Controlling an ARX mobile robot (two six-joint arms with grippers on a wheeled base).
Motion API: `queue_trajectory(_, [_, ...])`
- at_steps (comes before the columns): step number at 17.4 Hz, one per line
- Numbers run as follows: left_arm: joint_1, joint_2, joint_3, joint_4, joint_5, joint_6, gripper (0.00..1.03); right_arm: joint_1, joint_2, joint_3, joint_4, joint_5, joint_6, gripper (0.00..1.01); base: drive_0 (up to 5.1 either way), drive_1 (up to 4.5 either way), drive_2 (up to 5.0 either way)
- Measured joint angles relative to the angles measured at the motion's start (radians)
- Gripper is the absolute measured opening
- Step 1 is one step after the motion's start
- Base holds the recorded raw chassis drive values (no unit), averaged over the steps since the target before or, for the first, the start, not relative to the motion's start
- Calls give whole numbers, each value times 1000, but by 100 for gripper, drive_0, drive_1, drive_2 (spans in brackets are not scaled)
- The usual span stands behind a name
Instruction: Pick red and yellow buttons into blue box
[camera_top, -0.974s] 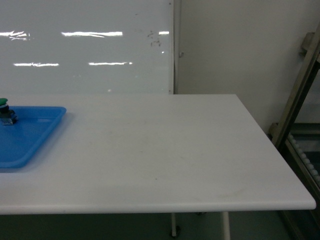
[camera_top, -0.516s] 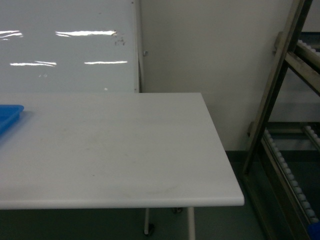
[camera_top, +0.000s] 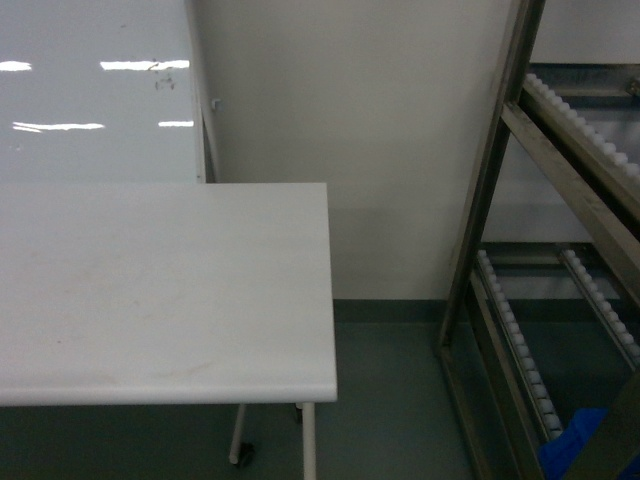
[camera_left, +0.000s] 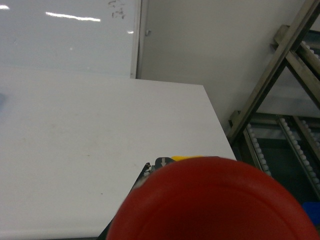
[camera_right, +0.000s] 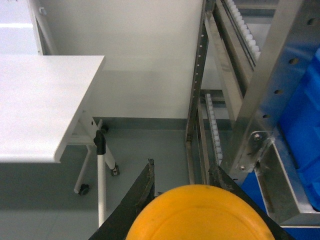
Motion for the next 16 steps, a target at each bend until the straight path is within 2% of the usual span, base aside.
queue_trajectory(10, [0, 0, 0, 3, 0, 0, 25, 0, 0, 0, 0, 0, 0, 28, 494, -240, -240])
queue_trajectory(16, [0, 0, 0, 1, 0, 0, 25, 0, 2, 0, 2, 0, 0, 28, 481, -350, -132])
